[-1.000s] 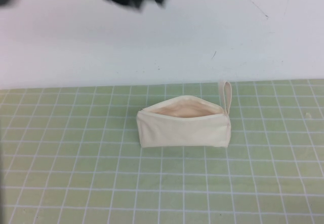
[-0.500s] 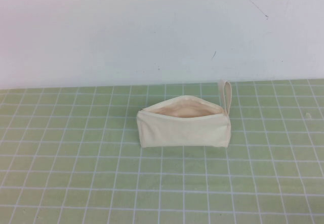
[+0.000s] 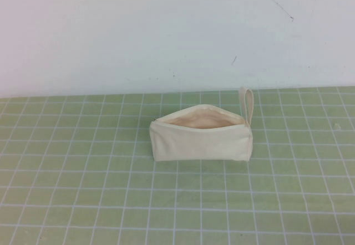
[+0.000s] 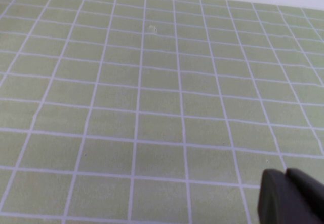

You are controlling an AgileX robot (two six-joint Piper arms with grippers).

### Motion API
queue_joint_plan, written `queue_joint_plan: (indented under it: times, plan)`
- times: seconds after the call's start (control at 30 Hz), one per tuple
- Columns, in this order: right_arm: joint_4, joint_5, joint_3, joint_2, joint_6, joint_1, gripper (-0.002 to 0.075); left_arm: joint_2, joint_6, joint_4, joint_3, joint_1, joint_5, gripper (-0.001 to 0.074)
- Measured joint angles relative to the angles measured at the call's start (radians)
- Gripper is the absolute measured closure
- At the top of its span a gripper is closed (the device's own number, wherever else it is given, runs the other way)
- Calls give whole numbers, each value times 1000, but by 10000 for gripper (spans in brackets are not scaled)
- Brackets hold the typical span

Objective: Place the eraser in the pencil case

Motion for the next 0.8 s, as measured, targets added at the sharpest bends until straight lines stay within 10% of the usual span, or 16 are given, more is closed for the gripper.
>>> queue_joint_plan:
  times: [0.4, 0.8]
  plan:
    - [0, 0, 0, 0, 0, 0, 727, -90, 0, 0, 287, 0, -3, 735]
    - [0, 0, 0, 0, 0, 0, 727, -504, -15, -89, 927, 217, -883, 735]
